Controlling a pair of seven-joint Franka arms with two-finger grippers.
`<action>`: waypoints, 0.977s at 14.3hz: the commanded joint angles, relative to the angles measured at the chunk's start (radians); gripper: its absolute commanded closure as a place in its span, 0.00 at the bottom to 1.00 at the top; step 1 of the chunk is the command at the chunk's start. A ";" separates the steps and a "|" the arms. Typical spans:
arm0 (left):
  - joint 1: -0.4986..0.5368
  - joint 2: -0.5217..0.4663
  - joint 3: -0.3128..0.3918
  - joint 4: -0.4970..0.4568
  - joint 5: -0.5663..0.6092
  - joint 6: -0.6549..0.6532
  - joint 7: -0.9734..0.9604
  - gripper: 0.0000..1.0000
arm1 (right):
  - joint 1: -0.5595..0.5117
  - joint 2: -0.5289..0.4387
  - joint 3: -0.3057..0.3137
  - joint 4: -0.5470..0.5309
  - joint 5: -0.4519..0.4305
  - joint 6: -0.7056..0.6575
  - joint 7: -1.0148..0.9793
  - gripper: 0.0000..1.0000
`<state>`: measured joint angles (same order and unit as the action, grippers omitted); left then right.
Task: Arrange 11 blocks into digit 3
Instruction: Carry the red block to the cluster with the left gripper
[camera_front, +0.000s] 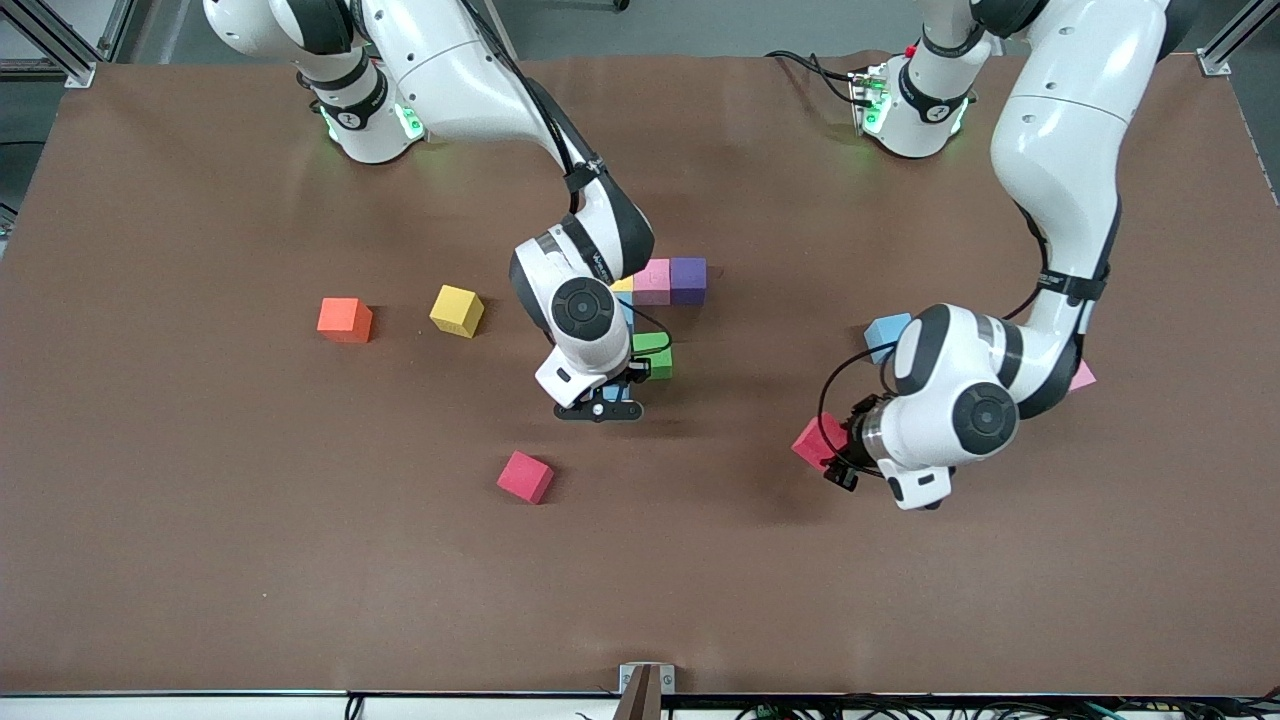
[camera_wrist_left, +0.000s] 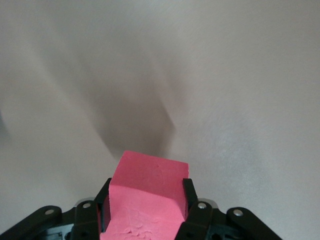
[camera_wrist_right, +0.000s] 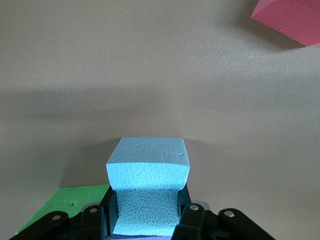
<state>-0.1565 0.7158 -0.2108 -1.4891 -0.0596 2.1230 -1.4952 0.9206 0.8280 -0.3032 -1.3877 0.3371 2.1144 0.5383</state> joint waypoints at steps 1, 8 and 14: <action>-0.044 -0.033 0.002 -0.034 0.000 0.009 -0.248 0.71 | 0.004 0.016 -0.002 0.010 0.016 -0.002 0.009 0.98; -0.172 -0.195 0.001 -0.354 0.004 0.280 -0.646 0.71 | 0.006 0.019 -0.002 0.012 0.017 -0.001 0.022 0.98; -0.190 -0.280 -0.033 -0.525 0.004 0.419 -0.836 0.71 | 0.007 0.020 -0.001 0.013 0.019 -0.001 0.041 0.98</action>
<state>-0.3385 0.4733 -0.2336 -1.9713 -0.0594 2.5202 -2.2539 0.9207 0.8282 -0.3029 -1.3875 0.3371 2.1144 0.5608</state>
